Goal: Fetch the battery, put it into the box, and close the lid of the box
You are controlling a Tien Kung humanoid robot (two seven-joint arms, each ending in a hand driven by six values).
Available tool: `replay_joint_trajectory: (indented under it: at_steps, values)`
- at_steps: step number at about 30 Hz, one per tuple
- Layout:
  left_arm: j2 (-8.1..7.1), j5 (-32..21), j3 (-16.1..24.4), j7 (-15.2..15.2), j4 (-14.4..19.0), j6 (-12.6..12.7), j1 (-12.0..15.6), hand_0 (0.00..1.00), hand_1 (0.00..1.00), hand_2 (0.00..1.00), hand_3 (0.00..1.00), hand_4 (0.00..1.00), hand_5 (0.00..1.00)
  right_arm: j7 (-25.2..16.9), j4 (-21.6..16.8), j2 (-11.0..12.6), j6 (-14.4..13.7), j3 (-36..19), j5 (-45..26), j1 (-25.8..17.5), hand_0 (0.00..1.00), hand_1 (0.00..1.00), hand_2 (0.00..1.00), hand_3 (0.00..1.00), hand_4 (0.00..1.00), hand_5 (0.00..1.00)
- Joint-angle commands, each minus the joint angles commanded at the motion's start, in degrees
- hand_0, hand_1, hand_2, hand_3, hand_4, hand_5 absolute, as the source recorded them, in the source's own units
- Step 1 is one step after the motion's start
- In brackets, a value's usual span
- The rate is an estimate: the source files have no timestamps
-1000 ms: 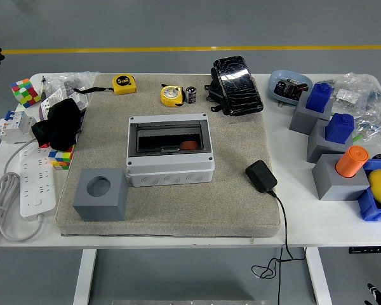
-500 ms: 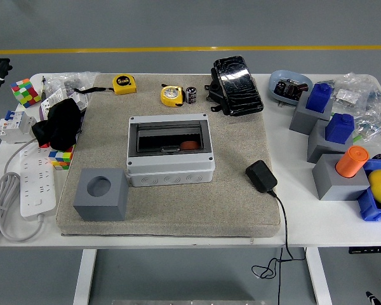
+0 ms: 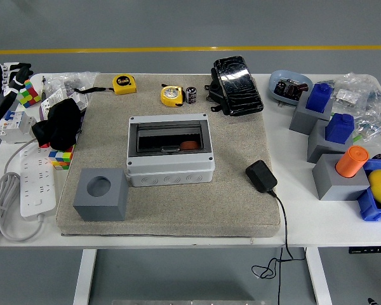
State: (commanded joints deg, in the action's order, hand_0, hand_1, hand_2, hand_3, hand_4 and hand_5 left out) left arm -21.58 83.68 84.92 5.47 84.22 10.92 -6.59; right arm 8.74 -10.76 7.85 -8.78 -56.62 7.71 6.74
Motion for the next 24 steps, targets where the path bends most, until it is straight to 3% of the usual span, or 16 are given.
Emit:
replay_joint_trajectory:
  at_steps: [10,24]
  values:
    - [-0.15,0.01,-0.33,-0.03,-0.45,-0.15,-0.22,0.636,0.726,0.701,0.714,0.998,0.996,-0.79,-0.09,-0.21,-0.09,-0.41,0.22,0.44,0.64,0.661,0.651,0.561,0.967,0.552]
    - [0.91,-0.07,-0.51,-0.1,0.17,-0.32,-1.83,0.638,0.726,0.701,0.713,0.998,0.995,-0.61,-0.18,0.97,0.75,-2.94,1.47,1.04,0.641,0.661,0.652,0.563,0.967,0.552]
